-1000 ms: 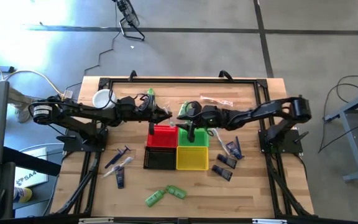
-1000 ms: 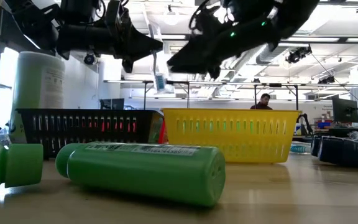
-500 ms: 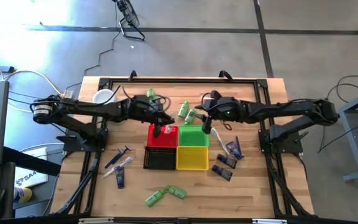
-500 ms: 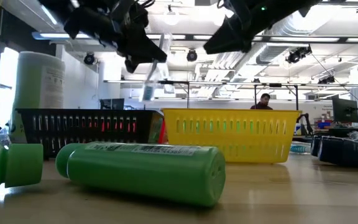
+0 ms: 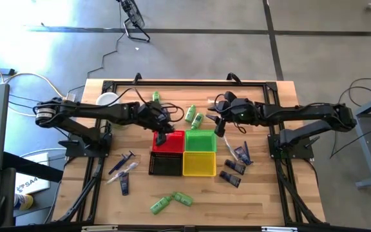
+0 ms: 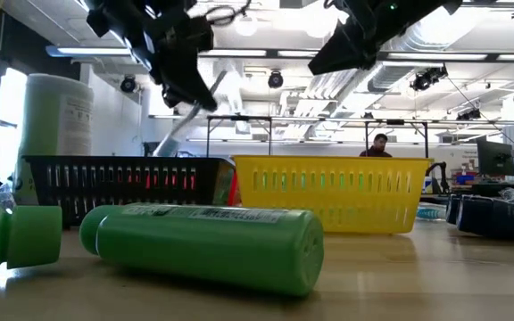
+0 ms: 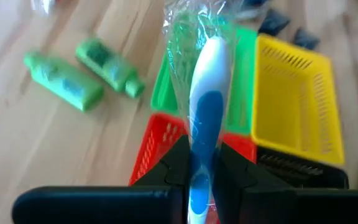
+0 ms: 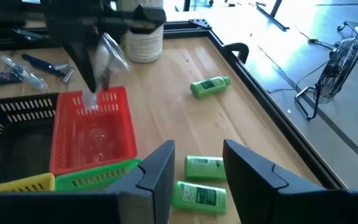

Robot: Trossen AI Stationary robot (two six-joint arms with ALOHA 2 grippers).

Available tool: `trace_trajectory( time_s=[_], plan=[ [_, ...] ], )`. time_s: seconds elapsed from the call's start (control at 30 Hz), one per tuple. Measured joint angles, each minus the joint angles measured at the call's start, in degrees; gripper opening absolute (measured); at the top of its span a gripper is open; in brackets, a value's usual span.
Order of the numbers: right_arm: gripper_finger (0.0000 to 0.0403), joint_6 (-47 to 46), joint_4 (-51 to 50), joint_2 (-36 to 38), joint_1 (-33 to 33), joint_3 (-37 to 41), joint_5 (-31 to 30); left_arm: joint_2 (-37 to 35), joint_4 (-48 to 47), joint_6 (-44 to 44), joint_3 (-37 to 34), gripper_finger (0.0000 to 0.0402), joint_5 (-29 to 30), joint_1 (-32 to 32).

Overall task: Pick & Place Travel size toiletries
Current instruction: Put the blue toothbrush into the red bin

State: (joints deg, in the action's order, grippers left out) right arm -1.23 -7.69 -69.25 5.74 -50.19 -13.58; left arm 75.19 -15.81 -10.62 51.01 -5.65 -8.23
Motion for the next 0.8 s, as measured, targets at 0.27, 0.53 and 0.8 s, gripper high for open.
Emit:
trace_trajectory(
  time_s=[0.27, 0.53, 0.8],
  plan=[
    [0.0128, -0.3, -2.0, 0.0, 0.0, 0.0, 0.0, 5.2, -1.2, -3.2, 0.0, 0.0035, -0.1, 0.0],
    [0.0128, -0.4, -2.1, 0.0, 0.0, 0.0, 0.0, 8.0, -1.1, -4.3, 0.0, 0.0035, -0.2, 0.0],
    [0.0128, -0.4, -2.0, 0.0, 0.0, 0.0, 0.0, 8.0, -1.1, -4.3, -0.1, 0.0089, -0.3, 0.0]
  ],
)
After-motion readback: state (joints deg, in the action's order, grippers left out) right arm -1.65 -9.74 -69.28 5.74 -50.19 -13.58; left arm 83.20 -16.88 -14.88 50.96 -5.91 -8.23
